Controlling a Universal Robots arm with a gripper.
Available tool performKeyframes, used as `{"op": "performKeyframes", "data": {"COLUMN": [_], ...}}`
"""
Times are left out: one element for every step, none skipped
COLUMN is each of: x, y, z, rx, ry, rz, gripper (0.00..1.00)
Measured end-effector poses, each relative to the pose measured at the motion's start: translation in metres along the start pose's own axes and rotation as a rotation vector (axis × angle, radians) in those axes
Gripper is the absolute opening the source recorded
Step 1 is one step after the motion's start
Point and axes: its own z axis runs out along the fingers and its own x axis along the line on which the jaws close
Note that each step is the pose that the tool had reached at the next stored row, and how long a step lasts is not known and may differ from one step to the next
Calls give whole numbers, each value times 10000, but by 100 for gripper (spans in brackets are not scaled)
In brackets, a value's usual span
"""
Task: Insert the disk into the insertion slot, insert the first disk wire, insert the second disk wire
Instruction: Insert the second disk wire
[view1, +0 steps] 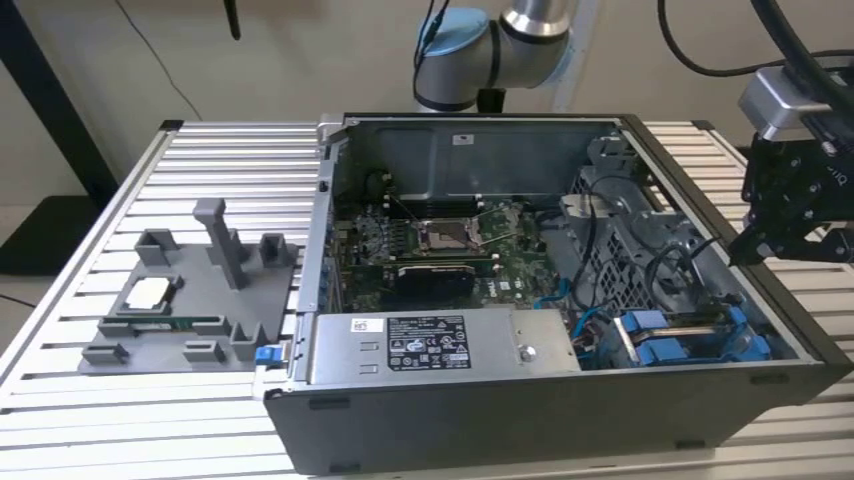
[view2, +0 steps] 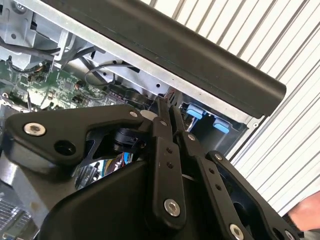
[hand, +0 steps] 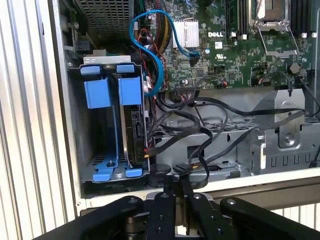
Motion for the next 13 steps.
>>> {"op": "performKeyframes", "data": {"x": [0,0,0,0,0,0,0,0,0,1,1,1,2], "y": [0,0,0,0,0,0,0,0,0,3,5,7,11], "z": [0,0,0,0,0,0,0,0,0,1,2,2,0], "rx": [0,0,1,0,0,0,1,0,1,1,-21,-110,-233], "ry": [0,0,0,0,0,0,-1,-1,0,1,23,69,120], "rz": [0,0,1,1,1,2,2,2,2,5,6,18,35], "gripper": [16,16,16,16,16,16,16,16,16,16,16,16,16]}}
